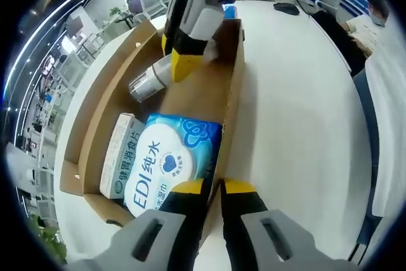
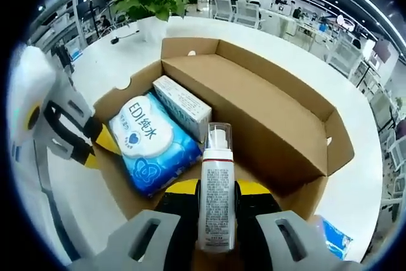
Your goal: Operate the shoe box by opening the lid, removing the specified soft item, and placing it in the target area until the item is outside and the box remains undamaged.
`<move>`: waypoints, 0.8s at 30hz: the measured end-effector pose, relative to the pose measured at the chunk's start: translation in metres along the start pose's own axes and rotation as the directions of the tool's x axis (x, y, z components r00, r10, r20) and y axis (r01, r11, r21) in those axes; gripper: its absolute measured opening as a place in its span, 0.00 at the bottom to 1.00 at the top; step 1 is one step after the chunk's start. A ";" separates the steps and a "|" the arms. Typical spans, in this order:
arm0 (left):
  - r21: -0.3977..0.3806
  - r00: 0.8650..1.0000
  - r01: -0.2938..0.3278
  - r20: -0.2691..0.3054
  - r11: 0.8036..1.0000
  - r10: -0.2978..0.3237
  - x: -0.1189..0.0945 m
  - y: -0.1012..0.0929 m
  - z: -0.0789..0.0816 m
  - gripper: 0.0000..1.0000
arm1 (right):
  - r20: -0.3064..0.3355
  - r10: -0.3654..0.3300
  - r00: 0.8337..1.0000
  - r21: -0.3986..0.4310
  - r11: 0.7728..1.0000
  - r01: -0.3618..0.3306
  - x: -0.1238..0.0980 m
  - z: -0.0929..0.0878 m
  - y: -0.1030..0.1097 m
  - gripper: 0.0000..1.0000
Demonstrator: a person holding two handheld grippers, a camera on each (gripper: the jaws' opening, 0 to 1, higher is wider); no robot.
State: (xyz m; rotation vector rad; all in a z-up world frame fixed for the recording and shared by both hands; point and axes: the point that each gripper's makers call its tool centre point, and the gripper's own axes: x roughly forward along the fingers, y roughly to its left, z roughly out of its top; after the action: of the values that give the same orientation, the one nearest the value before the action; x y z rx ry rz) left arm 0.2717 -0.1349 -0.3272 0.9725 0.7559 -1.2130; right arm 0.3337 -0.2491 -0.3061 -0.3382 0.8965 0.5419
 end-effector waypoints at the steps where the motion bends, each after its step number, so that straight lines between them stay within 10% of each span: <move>1: 0.000 1.000 0.000 0.001 1.000 0.000 0.000 0.000 0.000 0.09 | 0.004 -0.002 1.000 -0.003 1.000 0.002 -0.002 0.001 0.000 0.19; 24: 0.009 1.000 0.011 -0.002 1.000 -0.011 0.000 0.000 0.000 0.08 | 0.039 -0.030 0.999 -0.016 0.999 0.030 -0.037 0.012 -0.011 0.19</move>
State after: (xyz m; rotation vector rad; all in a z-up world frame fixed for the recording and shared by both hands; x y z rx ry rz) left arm 0.2712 -0.1348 -0.3271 0.9779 0.7586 -1.2267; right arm 0.3295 -0.2637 -0.2687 -0.3546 0.8486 0.5269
